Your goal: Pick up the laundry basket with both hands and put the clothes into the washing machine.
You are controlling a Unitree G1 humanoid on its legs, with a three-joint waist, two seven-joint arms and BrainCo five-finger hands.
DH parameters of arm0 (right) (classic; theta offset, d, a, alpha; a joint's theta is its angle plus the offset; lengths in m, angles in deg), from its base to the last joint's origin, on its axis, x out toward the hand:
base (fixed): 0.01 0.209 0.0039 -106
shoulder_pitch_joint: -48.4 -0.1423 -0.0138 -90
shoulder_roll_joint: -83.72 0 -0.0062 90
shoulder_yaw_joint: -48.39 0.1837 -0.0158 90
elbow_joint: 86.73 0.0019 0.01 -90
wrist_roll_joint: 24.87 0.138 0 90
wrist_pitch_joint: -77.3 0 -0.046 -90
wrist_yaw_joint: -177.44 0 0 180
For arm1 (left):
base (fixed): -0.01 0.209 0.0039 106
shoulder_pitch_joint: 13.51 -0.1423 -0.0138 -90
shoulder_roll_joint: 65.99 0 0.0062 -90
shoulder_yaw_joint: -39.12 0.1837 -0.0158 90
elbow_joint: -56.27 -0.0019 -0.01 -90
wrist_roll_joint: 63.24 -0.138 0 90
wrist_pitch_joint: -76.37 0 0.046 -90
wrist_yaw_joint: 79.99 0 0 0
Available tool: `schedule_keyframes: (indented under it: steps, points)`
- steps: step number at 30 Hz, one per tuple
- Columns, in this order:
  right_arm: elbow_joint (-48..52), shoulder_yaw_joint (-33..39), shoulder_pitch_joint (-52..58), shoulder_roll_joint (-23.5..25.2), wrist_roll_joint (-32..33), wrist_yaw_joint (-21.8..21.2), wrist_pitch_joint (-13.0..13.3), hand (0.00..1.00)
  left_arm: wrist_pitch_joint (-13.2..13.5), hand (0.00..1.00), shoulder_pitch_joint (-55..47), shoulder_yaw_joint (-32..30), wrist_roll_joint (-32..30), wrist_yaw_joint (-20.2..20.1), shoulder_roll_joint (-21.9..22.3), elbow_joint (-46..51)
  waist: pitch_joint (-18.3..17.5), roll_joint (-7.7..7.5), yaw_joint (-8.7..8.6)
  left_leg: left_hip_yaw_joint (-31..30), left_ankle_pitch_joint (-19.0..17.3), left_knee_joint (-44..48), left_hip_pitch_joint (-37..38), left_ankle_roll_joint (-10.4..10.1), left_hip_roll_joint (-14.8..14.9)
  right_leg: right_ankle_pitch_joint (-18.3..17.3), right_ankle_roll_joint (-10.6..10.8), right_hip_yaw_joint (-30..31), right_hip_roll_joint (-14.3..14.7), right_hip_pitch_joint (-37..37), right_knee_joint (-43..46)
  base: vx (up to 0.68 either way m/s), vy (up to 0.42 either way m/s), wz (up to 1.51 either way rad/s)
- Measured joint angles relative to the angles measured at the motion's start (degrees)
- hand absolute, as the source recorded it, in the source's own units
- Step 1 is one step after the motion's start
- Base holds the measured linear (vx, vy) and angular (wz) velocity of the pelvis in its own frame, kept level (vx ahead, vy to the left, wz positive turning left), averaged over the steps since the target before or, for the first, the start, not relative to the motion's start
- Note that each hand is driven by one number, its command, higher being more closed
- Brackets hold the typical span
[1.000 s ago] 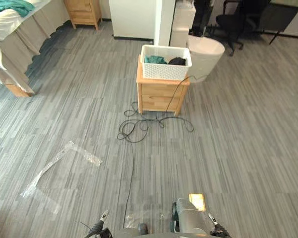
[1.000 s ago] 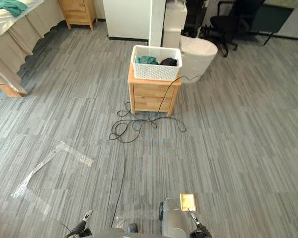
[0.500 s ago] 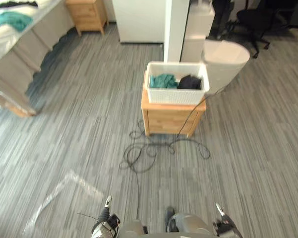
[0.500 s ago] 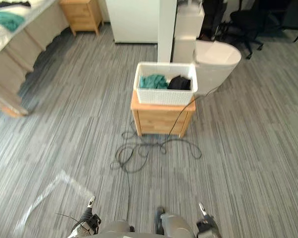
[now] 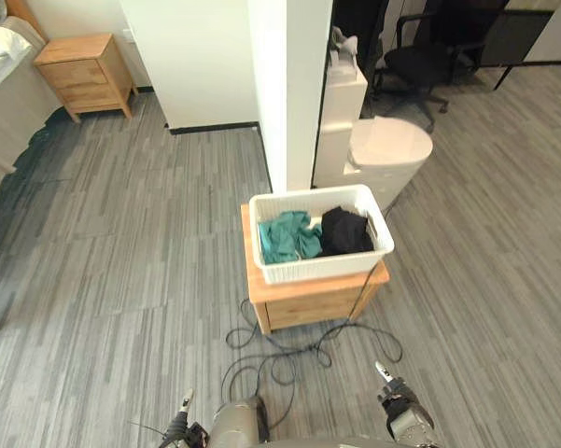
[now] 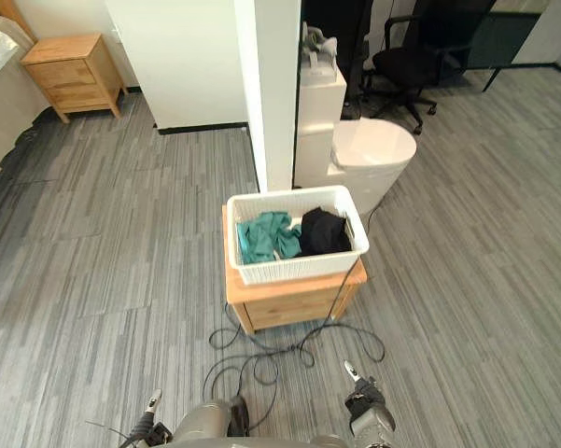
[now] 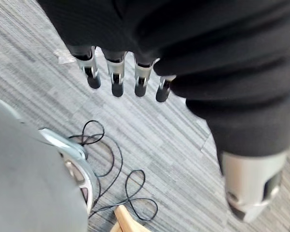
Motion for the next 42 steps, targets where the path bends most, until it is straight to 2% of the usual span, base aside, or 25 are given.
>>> schedule_keyframes:
  steps: [1,3,5,6,7,8,9,11,12,13,15,16,17,19,20,21,22,23,24,25,27,28,30,33,42]
  points:
    - [0.0,0.0,0.7,0.0,-0.4,-0.4,-0.2,0.0,0.0,0.0,0.9,0.3,0.0,0.0,0.2,-0.3,-0.1,0.52,-0.06,0.0,0.0,-2.5,3.4,0.0,0.0,-1.4,0.0,-2.5,-0.6,-3.7,1.9,0.5,0.101,-0.14]
    - [0.5,0.9,1.2,0.1,-0.8,-0.4,-0.2,0.0,0.0,0.0,2.8,0.3,0.0,0.0,0.5,-0.4,-0.2,0.71,-0.27,0.1,-0.1,-5.9,7.3,-0.2,0.2,-3.1,-0.9,-7.3,-2.5,-9.2,-1.7,0.37,0.023,0.01]
    - [0.2,3.6,1.0,-0.3,-1.0,-0.4,-0.2,0.0,0.1,0.0,5.1,0.2,0.0,0.0,1.3,-0.6,0.2,1.26,-0.64,0.2,-1.0,-10.0,12.2,-1.9,1.7,-2.9,-1.8,-12.9,-2.3,-12.2,-17.3,0.36,-0.077,0.1]
    - [-0.2,3.9,1.0,-0.5,-1.0,-0.4,-0.2,0.0,0.2,0.0,5.2,0.1,0.0,0.0,1.5,-0.6,0.1,1.25,-0.68,0.3,-1.3,-10.7,13.4,-2.6,2.1,-2.3,-2.2,-13.7,-1.9,-12.4,-21.6,0.36,-0.161,0.01]
    - [-1.0,3.8,1.1,-1.0,-1.1,-0.4,-0.2,0.0,0.2,0.0,4.7,0.0,0.0,0.0,2.1,-0.6,0.0,1.14,-0.99,0.7,-2.3,-11.4,14.9,-4.6,2.6,1.1,-3.3,-13.8,-0.9,-12.1,-30.7,0.26,-0.158,0.11]
    - [-1.2,3.9,1.2,-1.0,-1.2,-0.4,-0.3,0.0,0.2,0.0,4.4,-0.5,0.0,-0.1,2.4,-0.6,-0.3,0.82,-1.33,0.6,-3.1,-11.5,15.4,-5.9,2.5,3.3,-3.7,-13.1,-0.7,-12.2,-34.0,0.34,-0.233,0.5]
    - [-1.9,4.5,2.1,-1.2,-1.4,-0.5,-0.3,0.0,0.3,0.0,4.3,-1.4,-0.4,-0.2,2.9,-0.4,-0.6,0.3,-2.16,-0.5,-4.6,-11.8,16.6,-8.1,2.4,9.4,-4.6,-11.9,-1.1,-12.6,-33.5,0.38,-0.285,0.63]
    - [-3.3,5.0,3.3,-3.8,-1.5,-0.4,-0.4,0.0,0.0,0.0,3.9,-2.2,-1.3,-0.2,4.7,-1.3,-2.1,3.81,-1.8,-1.6,-4.1,-12.0,17.9,-9.9,5.1,3.9,-5.8,-14.6,0.5,-13.0,-28.9,0.49,-0.364,0.55]
    - [-4.2,4.5,3.2,-4.5,-2.1,-0.4,-0.7,0.0,-0.1,0.0,3.3,-2.4,-2.0,-0.1,4.8,-1.1,-2.5,4.71,-1.85,-1.3,-1.2,-9.6,17.3,-14.0,6.7,1.6,-7.7,-16.1,0.6,-12.5,-26.7,0.47,-0.367,0.38]
    - [-4.2,4.4,3.1,-4.7,-2.1,-0.4,-0.9,0.0,-0.1,0.0,3.1,-2.6,-1.9,0.0,4.7,-1.1,-2.5,4.75,-1.89,-1.9,-0.5,-7.7,16.6,-15.0,7.3,0.9,-8.3,-16.7,0.7,-12.1,-26.4,0.45,-0.382,0.33]
    - [-4.1,4.4,2.9,-4.8,-2.3,-0.3,-1.2,0.0,-0.1,0.0,3.0,-2.6,-1.9,-0.1,4.7,-1.0,-2.8,5.24,-1.95,-3.8,1.3,0.7,13.1,-14.6,9.2,-0.1,-9.2,-18.0,1.3,-9.7,-27.6,0.27,-0.294,0.24]
    - [-3.9,3.8,2.5,-4.7,-2.6,-0.3,-1.2,0.0,-0.1,0.0,2.7,-2.7,-1.9,-0.2,4.7,-0.6,-2.4,4.65,-1.83,-5.5,4.4,9.1,9.8,-13.1,10.4,-0.3,-9.5,-18.5,1.8,-6.9,-29.6,0.31,-0.34,0.15]
    - [-2.7,3.3,2.4,-4.3,-2.6,-0.4,-1.2,0.0,0.0,0.0,2.4,-3.1,-1.9,-0.2,4.7,-0.1,-2.4,4.67,-1.66,-7.8,9.6,17.8,6.2,-11.8,11.3,-0.7,-10.1,-18.5,2.4,-3.8,-31.5,0.22,-0.24,-0.01]
    - [-1.4,3.0,2.0,-3.9,-2.6,-0.3,-1.0,0.0,0.2,0.0,1.8,-4.2,-1.8,-0.2,4.5,0.5,-2.3,4.71,-1.42,-9.9,10.4,30.6,0.7,-11.7,11.6,-1.1,-10.7,-18.1,2.6,-0.6,-33.2,0.15,-0.133,-0.05]
    - [-0.9,2.5,1.1,-3.8,-2.6,-0.3,-0.8,0.0,0.4,0.0,1.6,-4.0,-1.5,-0.1,4.4,1.3,-2.4,4.47,-2.53,-8.0,9.5,33.7,-2.4,-11.1,11.6,-1.4,-10.4,-18.3,2.4,1.0,-35.2,0.12,-0.082,0.12]
    - [-0.7,2.4,1.0,-3.8,-2.6,-0.3,-0.8,0.0,0.4,0.0,1.6,-3.6,-1.4,-0.2,4.4,1.7,-2.3,4.42,-2.51,-7.5,9.5,33.8,-2.8,-11.1,11.7,-1.4,-10.4,-18.3,2.3,1.4,-35.5,0.12,-0.04,0.23]
    - [-0.7,2.1,0.8,-3.9,-2.6,-0.2,-0.8,0.0,0.4,0.0,1.6,-3.7,-0.6,-0.2,4.1,1.7,-2.2,4.31,-2.06,-5.6,8.6,32.4,-2.9,-11.7,11.7,-1.0,-10.3,-17.9,2.4,1.4,-36.4,0.12,0.001,0.03]
    - [-0.7,1.5,0.8,-3.9,-2.5,0.0,-0.9,0.0,0.4,0.0,1.1,-4.2,0.2,0.0,3.9,1.8,-2.1,4.09,-1.5,-4.0,4.9,27.7,-1.5,-12.2,11.0,-0.8,-10.5,-17.3,2.3,1.8,-37.3,0.1,0.021,-0.06]
    - [-0.7,1.4,0.7,-3.9,-2.5,0.3,-0.9,0.0,0.4,0.0,0.9,-4.2,0.2,0.0,4.0,1.8,-2.0,4.04,-1.49,-3.1,3.1,24.5,-0.5,-12.4,10.6,-0.7,-10.6,-16.8,2.3,2.2,-37.8,0.08,0.076,-0.28]
    - [-0.8,1.7,0.7,-3.8,-2.5,0.9,-0.9,0.0,0.4,0.0,-0.6,-4.4,0.2,0.2,4.3,1.8,-1.9,3.76,-1.4,-1.9,0.8,15.0,2.7,-13.4,9.2,-0.3,-9.8,-16.0,1.8,3.2,-37.9,0.06,0.093,-0.34]
    - [-0.7,1.7,0.8,-4.1,-2.3,1.0,-0.2,0.0,0.4,0.0,-2.1,-4.9,0.4,0.4,4.6,1.7,-1.8,3.86,-1.88,-1.6,2.0,2.1,6.3,-12.8,7.5,-1.8,-8.0,-14.8,0.9,2.7,-36.1,0.01,0.158,-0.36]
    - [-0.6,1.6,0.8,-4.3,-1.8,1.1,0.1,0.0,0.4,0.0,-2.0,-4.9,0.5,0.8,4.7,1.5,-1.7,4.2,-1.8,-1.6,3.5,-0.8,6.8,-12.5,7.1,-2.5,-7.6,-14.1,0.7,1.7,-34.8,-0.01,0.231,-0.39]
    - [-0.6,1.6,0.9,-4.4,-1.3,1.3,0.6,0.0,0.6,0.0,-2.0,-4.9,0.6,1.2,4.6,1.5,-2.1,3.95,-1.66,-0.1,3.3,-2.7,7.6,-12.8,5.5,-2.2,-5.6,-12.0,-0.5,0.4,-34.7,-0.01,0.221,-0.39]
    - [0.2,1.9,2.3,-3.0,-0.2,2.1,1.1,0.0,1.1,0.0,-1.3,-4.9,0.6,1.3,4.5,1.5,-2.3,4.02,-1.86,2.6,1.9,-8.0,8.4,-11.4,3.9,1.1,-4.0,-11.4,-1.3,0.3,-38.6,0.0,0.239,-0.16]
    - [4.8,3.5,5.4,-2.2,-0.1,2.6,1.1,0.0,1.3,0.0,-1.5,-4.9,2.9,1.3,4.6,1.4,-2.2,4.21,-1.53,7.6,1.9,-12.6,9.9,-11.4,3.2,5.4,-3.4,-8.1,-0.3,-0.7,-44.3,0.02,0.061,-0.25]
